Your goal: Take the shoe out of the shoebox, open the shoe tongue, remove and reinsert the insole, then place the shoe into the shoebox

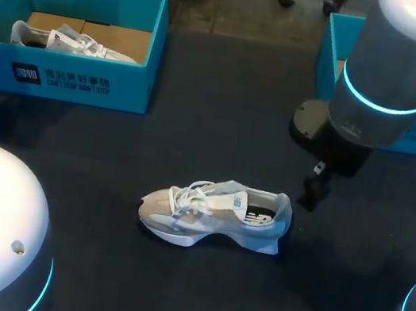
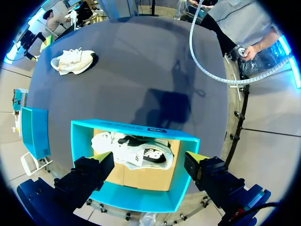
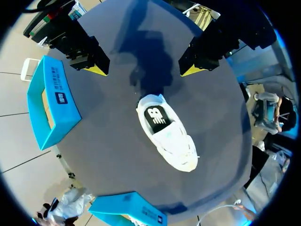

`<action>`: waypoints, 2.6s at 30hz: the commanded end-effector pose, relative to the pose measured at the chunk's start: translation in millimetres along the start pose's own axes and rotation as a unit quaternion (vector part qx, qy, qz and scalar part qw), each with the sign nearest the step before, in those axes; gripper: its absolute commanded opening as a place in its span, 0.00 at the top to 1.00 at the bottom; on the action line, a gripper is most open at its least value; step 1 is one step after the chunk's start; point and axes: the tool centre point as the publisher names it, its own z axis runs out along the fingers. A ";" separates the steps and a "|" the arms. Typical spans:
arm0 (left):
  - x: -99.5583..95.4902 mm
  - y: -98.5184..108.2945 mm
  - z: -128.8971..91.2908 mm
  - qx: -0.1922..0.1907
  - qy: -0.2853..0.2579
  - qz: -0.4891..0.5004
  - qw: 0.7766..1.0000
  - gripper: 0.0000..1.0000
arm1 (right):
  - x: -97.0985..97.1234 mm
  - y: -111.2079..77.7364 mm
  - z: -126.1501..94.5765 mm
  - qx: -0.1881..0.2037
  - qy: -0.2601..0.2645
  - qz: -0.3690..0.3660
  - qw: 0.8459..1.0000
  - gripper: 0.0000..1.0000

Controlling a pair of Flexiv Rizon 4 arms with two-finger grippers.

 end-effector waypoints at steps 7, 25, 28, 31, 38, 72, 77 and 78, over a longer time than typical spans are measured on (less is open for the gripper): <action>0.2 -1.5 -0.1 -0.002 0.001 0.000 1.000 0.00 | -7.9 -7.6 7.1 -0.085 0.025 -0.065 0.994 0.00; 0.2 -1.5 -0.1 -0.002 0.001 0.000 1.000 0.00 | -40.0 -36.7 21.2 -0.247 0.054 -0.205 0.946 0.00; 0.2 -1.5 -0.1 -0.002 0.001 0.000 1.000 0.00 | -43.2 -42.3 28.5 -0.261 0.060 -0.216 0.939 0.00; 0.2 -1.5 -0.1 -0.002 0.001 0.000 1.000 0.00 | -46.6 -49.8 36.6 -0.288 0.056 -0.215 0.931 0.00; 0.2 -1.5 -0.1 -0.002 0.001 0.000 1.000 0.00 | -50.7 -58.9 57.1 -0.344 0.073 -0.230 0.908 0.00; 0.2 -1.5 -0.1 -0.002 0.001 0.000 1.000 0.00 | -67.0 -62.5 119.1 -0.436 0.143 -0.189 0.868 0.00; 0.2 -1.5 -0.1 -0.002 0.001 0.000 1.000 0.00 | -67.0 -62.5 119.1 -0.436 0.143 -0.189 0.868 0.00; 0.2 -1.5 -0.1 -0.002 0.001 0.000 1.000 0.00 | -67.0 -62.5 119.1 -0.436 0.143 -0.189 0.868 0.00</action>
